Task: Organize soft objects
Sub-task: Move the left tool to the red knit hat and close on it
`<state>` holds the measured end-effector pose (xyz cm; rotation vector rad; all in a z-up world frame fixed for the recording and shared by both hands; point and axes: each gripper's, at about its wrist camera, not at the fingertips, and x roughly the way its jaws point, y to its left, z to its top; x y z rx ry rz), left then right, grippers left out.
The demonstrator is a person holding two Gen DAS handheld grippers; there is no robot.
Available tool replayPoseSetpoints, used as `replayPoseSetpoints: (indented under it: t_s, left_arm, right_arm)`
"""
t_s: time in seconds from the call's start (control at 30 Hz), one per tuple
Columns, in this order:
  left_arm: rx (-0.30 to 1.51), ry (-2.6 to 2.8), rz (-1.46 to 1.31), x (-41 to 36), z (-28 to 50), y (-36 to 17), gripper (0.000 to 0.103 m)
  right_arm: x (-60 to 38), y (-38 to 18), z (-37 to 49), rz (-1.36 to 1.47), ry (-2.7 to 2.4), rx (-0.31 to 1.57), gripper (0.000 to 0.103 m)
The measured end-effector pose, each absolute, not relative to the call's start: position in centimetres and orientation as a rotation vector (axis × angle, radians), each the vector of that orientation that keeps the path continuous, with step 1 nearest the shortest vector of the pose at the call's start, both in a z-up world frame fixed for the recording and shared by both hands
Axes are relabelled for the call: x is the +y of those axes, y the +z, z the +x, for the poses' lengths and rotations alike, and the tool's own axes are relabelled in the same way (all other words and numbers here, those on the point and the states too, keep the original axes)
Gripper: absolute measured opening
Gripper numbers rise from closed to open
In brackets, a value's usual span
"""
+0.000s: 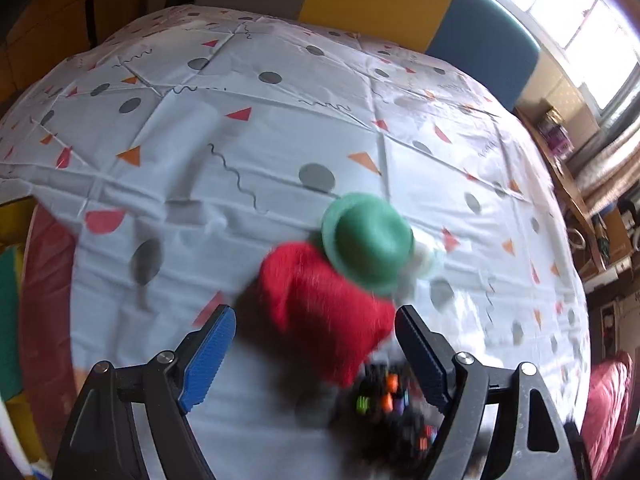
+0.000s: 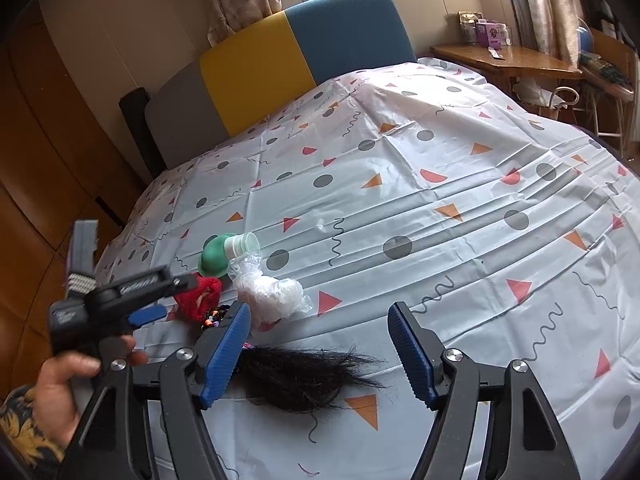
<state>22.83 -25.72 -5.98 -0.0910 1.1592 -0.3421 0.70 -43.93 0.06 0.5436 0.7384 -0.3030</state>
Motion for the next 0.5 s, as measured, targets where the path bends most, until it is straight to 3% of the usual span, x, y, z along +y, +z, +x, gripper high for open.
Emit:
replayPoseSetpoints:
  t_s: [0.13, 0.2, 0.27, 0.5]
  left_arm:
    - [1.195, -0.331, -0.085, -26.6, 24.2, -7.8, 0.081]
    - [1.155, -0.329, -0.004, -27.1, 23.5, -7.7, 0.056]
    - [1.154, -0.356, 0.016, -26.9, 22.9, -7.6, 0.04]
    - [1.173, -0.405, 0.085, -24.5, 18.9, -7.2, 0.036]
  right_arm:
    - [-43.9, 0.0, 0.8, 0.546, -0.294, 0.74, 0.072]
    - [-43.8, -0.1, 0.9, 0.543, -0.291, 0.743, 0.072]
    - [-43.7, -0.1, 0.9, 0.541, -0.286, 0.744, 0.072]
    - [-43.1, -0.5, 1.2, 0.519, -0.273, 0.767, 0.072]
